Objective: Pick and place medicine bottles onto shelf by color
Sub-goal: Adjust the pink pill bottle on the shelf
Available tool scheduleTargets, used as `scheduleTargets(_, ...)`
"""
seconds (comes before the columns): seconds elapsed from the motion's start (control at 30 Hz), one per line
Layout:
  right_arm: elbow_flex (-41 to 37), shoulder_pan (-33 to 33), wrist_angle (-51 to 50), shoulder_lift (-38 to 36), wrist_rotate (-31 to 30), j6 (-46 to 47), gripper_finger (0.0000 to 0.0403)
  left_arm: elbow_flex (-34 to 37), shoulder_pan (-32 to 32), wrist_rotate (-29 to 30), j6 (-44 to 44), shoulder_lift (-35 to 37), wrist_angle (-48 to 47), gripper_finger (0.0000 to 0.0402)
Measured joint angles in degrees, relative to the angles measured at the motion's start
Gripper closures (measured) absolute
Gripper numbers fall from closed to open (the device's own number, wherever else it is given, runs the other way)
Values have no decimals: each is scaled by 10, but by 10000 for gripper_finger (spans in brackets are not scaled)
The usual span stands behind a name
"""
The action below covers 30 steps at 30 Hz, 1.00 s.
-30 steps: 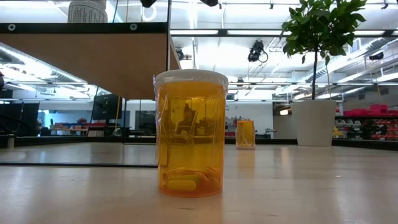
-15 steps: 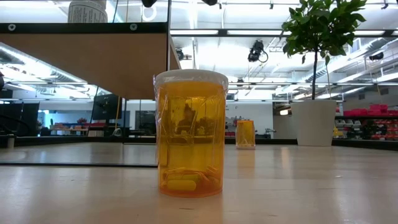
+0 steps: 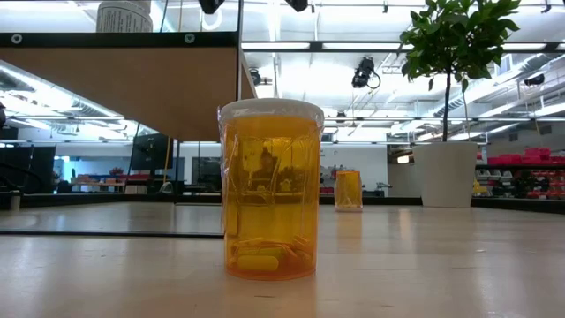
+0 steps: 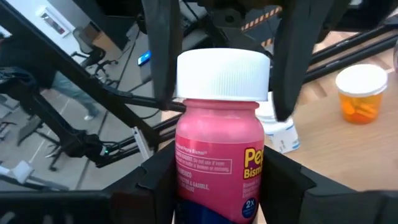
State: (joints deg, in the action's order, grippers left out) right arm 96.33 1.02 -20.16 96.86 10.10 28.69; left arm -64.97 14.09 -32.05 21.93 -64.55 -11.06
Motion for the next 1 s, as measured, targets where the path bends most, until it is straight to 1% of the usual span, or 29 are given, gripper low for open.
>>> scheduleTargets(0.1,0,0,-3,0,-3,-8,219,0,10,0,-1,9,-3,159)
scheduleTargets(0.2,0,4,-27,0,-4,-22,220,0,27,1,-5,27,-13,159)
scheduleTargets(0.3,0,17,-54,0,-5,-57,220,0,54,0,-6,54,-25,158)
scheduleTargets(0.37,0,30,-61,0,-28,-93,220,0,74,1,-5,73,-27,157)
scheduleTargets(0.5,-19,53,-32,0,-103,-145,220,0,111,1,-2,105,-30,159)
scheduleTargets(0.57,-44,61,2,0,-129,-149,220,0,125,1,-1,116,-30,161)
scheduleTargets(0.67,-101,69,79,0,-156,-146,220,0,141,1,0,129,-30,166)
scheduleTargets(0.8,-184,75,216,0,-187,-121,220,0,151,8,13,137,-30,170)
scheduleTargets(0.87,-216,79,290,0,-216,-115,219,0,154,9,19,137,-30,170)
scheduleTargets(0.93,-237,82,339,0,-253,-128,219,0,154,11,30,137,-30,171)
scheduleTargets(1.0,-252,87,366,0,-274,-152,219,0,154,23,33,137,-30,171)
